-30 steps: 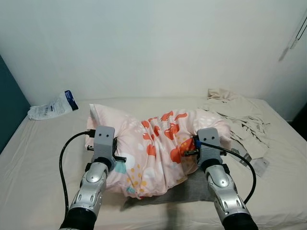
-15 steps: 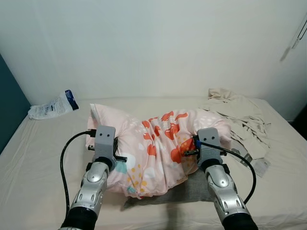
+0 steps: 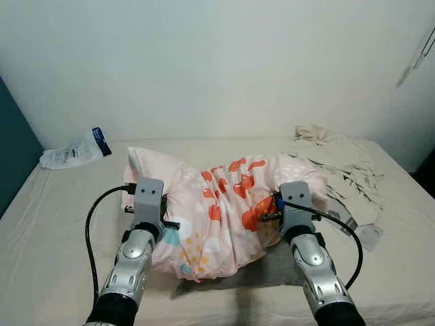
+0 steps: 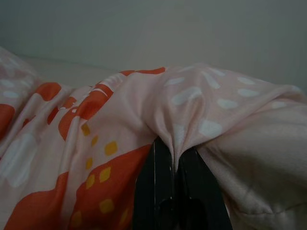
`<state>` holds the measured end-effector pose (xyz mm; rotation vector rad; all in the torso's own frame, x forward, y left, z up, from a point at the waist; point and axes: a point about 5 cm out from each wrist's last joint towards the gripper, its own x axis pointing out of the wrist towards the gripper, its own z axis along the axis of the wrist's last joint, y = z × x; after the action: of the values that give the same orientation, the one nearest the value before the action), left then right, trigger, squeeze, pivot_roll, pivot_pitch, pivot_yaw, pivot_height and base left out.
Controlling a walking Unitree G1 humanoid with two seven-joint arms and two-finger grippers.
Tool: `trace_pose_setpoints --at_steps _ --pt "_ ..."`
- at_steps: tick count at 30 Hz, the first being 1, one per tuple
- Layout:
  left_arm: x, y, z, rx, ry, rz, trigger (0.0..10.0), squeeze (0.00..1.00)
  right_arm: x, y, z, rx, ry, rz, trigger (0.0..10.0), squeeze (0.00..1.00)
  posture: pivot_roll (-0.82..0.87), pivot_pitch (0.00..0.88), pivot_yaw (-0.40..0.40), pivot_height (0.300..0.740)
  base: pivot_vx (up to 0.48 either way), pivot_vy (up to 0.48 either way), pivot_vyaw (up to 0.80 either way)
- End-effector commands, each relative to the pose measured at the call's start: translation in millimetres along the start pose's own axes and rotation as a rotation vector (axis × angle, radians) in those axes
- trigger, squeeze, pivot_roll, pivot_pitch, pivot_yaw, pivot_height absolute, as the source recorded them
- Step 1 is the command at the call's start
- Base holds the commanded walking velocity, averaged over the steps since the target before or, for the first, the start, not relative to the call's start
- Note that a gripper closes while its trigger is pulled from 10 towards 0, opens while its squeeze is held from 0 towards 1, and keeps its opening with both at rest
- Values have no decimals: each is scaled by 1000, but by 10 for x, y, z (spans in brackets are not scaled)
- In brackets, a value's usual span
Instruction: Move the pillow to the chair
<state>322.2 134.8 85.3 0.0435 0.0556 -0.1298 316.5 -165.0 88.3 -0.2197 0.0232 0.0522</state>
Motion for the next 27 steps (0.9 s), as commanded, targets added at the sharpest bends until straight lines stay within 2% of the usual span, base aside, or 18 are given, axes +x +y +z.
trace_pose_setpoints --at_steps 1,3,27 --pt "33 -56 67 9 -36 -30 10000 0 10 94 54 24 -32 45 10000 0 -26 37 3 740 0 0 0" --pt "34 -55 69 10 -37 -30 10000 0 9 100 60 30 -37 51 10000 0 -24 38 3 740 0 0 0" --pt "17 -49 63 25 -39 -34 10000 0 -18 99 32 38 -32 63 10000 0 -19 25 -1 740 0 0 -800"
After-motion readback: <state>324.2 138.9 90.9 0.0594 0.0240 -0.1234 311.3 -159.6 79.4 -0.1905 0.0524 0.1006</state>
